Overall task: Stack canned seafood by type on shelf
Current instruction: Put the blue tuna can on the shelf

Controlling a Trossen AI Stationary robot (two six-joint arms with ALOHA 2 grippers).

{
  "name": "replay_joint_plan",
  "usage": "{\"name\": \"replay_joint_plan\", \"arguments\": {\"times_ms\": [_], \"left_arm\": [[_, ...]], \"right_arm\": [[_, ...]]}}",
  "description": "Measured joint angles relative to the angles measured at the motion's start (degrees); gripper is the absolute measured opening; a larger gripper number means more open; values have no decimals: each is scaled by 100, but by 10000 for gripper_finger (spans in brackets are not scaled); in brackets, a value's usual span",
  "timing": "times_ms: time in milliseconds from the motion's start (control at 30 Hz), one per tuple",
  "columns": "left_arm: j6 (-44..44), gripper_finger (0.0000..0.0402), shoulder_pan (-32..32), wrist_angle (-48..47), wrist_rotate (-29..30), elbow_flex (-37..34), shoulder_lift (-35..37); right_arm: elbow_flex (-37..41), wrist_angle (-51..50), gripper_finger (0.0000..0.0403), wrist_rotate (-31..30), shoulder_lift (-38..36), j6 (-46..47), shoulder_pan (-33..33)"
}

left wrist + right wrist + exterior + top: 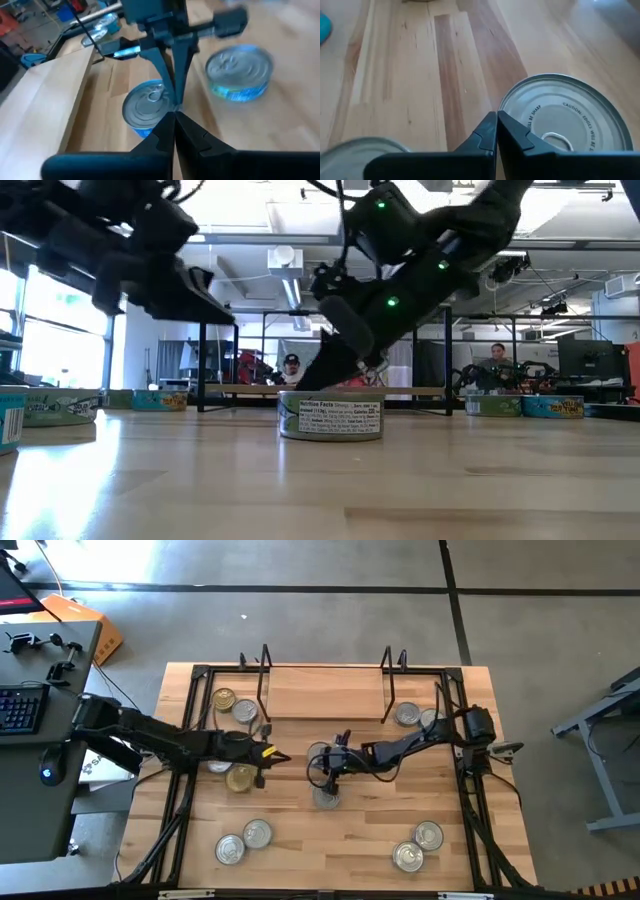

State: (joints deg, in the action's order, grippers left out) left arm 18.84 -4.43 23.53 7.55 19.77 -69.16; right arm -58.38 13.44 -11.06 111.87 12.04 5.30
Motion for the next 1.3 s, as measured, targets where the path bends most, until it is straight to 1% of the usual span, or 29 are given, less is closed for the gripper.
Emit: {"name": "replay_joint_plan", "arguments": {"times_ms": [167, 267, 367, 433, 567, 700, 833, 1033, 1167, 1300], "left_arm": [[987, 39, 35, 27, -7, 348, -750], [1489, 69, 35, 46, -1, 501, -1097], [2029, 102, 35, 154, 30, 518, -1424], [2179, 123, 35, 433, 52, 524, -1634], [2189, 162, 35, 879, 62, 529, -1893], [2189, 190, 35, 1198, 66, 524, -2074], [2330, 205, 35, 1225, 68, 522, -2257], [2633, 215, 33, 1420, 106, 522, -2531], [2538, 216, 33, 1469, 401, 524, -2523], [2445, 216, 33, 1455, 404, 522, -2525]], "right_arm": [[-346, -87, 0, -244, -42, 104, 107], [-468, -70, 0, -264, -79, 120, 168], [-530, -96, 0, -524, -81, 114, 222], [-530, -74, 0, -610, -87, 112, 236], [-531, -124, 0, -638, -87, 202, 236], [-531, -136, 0, -641, -92, 211, 236], [-532, -92, 0, -693, -92, 251, 236], [-532, 71, 1, -743, -101, 253, 210], [-535, 120, 1, -745, -104, 252, 210], [-535, 145, 0, -745, -105, 248, 210]]}}
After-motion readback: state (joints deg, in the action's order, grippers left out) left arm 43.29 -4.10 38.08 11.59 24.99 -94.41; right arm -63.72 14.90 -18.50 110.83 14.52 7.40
